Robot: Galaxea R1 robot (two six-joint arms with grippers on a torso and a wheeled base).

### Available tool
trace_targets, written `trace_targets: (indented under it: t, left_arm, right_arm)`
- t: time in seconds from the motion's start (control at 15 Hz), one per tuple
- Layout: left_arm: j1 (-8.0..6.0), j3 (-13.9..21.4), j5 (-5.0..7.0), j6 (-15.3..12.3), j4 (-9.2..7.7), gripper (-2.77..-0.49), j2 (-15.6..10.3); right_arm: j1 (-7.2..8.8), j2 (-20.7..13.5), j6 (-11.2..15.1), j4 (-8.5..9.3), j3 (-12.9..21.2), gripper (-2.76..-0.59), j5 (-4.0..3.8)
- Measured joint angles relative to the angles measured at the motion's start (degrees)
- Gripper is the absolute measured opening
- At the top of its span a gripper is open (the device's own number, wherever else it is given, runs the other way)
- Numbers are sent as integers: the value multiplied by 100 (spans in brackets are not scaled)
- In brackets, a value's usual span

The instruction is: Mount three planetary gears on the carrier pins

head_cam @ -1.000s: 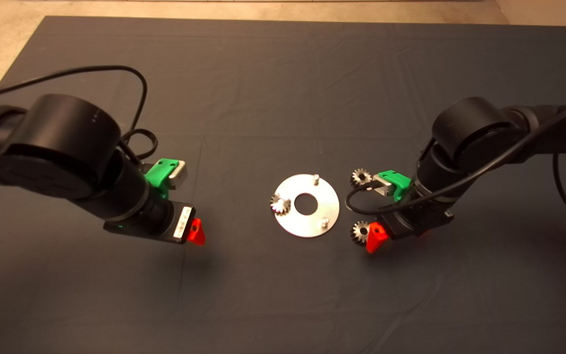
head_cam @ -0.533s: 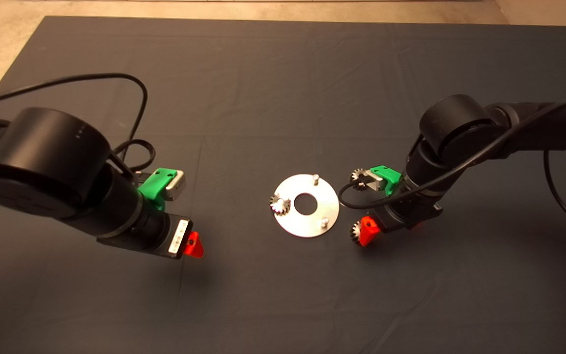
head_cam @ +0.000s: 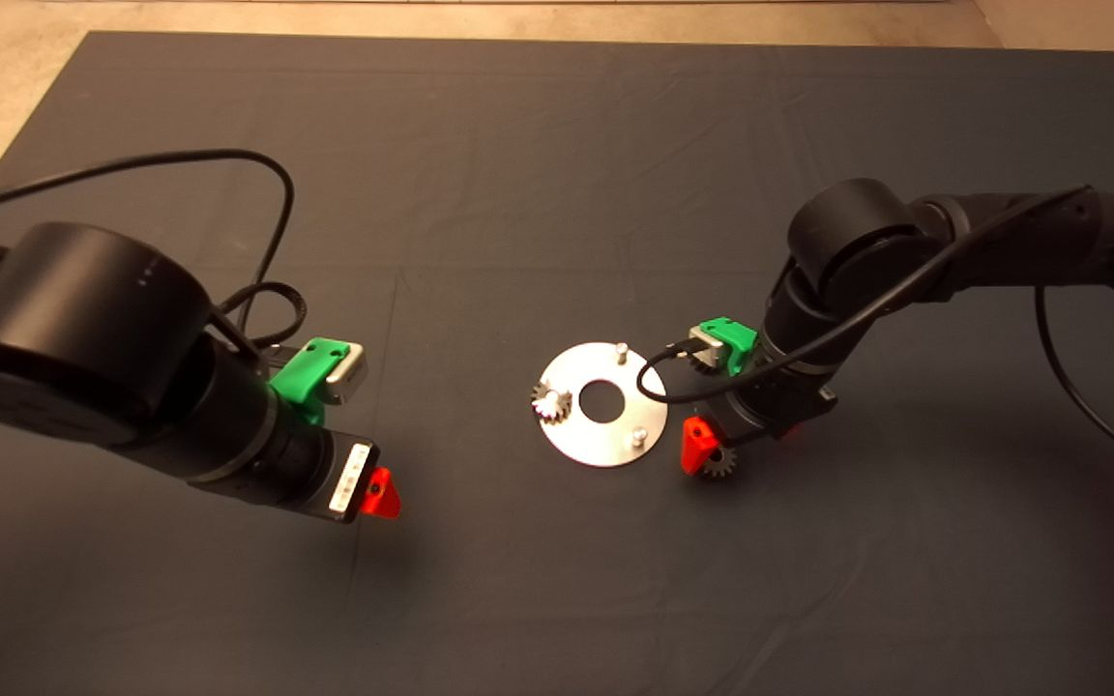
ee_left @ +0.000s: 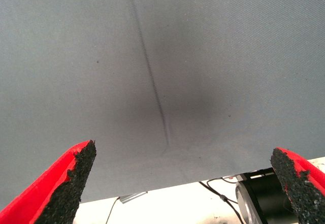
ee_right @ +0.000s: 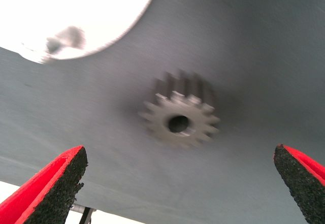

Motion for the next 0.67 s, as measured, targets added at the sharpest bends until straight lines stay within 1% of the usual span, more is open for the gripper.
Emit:
trace_targets:
  t: [0.13, 0.4, 0.53, 0.67]
  left_arm:
    - [0, 23, 0, 0, 0, -77, 0]
    - [0, 59, 1, 0, 0, -77, -2]
    - [0, 61, 1, 0, 0, -77, -2]
    - [0, 75, 1, 0, 0, -77, -2]
  right_arm:
    - [-29, 136, -121, -13, -63, -62, -2]
    - [-247, 242, -269, -18, -110, -62, -1]
    - [-267, 244, -289, -22, -127, -62, -2]
    - [-269, 244, -324, -63, -127, -62, -2]
